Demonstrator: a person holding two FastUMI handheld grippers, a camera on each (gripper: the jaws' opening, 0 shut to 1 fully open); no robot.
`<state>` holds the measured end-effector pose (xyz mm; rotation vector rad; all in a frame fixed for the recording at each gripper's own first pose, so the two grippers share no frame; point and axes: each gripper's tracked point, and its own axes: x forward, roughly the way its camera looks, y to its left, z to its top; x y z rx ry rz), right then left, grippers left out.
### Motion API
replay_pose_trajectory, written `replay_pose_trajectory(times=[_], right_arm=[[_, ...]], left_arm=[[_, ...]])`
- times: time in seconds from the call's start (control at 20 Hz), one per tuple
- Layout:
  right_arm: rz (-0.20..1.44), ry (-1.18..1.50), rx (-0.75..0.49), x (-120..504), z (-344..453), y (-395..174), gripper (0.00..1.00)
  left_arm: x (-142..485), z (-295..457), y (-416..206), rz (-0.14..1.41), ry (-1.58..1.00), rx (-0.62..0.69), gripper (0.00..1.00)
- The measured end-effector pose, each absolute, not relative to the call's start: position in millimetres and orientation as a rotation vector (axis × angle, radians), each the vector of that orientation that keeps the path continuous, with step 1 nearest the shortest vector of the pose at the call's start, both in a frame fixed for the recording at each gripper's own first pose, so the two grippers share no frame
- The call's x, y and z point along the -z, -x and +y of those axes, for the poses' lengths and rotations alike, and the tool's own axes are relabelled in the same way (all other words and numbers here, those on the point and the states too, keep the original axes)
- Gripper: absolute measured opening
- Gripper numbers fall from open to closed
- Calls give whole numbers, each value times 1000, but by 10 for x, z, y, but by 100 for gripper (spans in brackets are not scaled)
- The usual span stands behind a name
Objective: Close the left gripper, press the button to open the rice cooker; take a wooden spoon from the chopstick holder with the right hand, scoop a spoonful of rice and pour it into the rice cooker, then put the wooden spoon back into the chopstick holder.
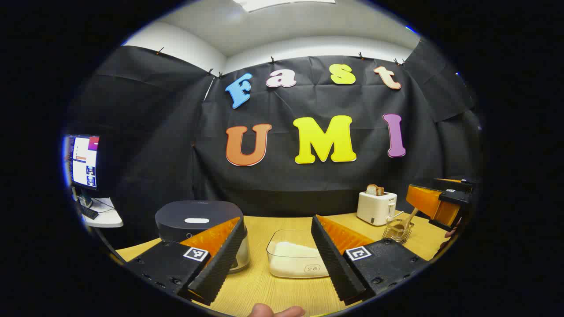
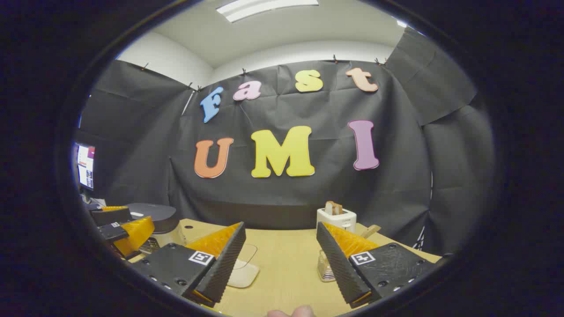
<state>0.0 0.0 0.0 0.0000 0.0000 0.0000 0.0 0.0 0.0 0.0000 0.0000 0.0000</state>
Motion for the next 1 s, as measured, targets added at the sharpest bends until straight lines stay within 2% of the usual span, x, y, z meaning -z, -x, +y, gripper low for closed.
replay_pose_trajectory(times=[0.55,1.0], right_arm=[[-24,12,0,-81,37,15,96],[-59,-1,-14,-149,21,6,96]], left_arm=[[-56,-34,31,-17,-5,16,97],[8,67,-14,8,-1,-21,96]])
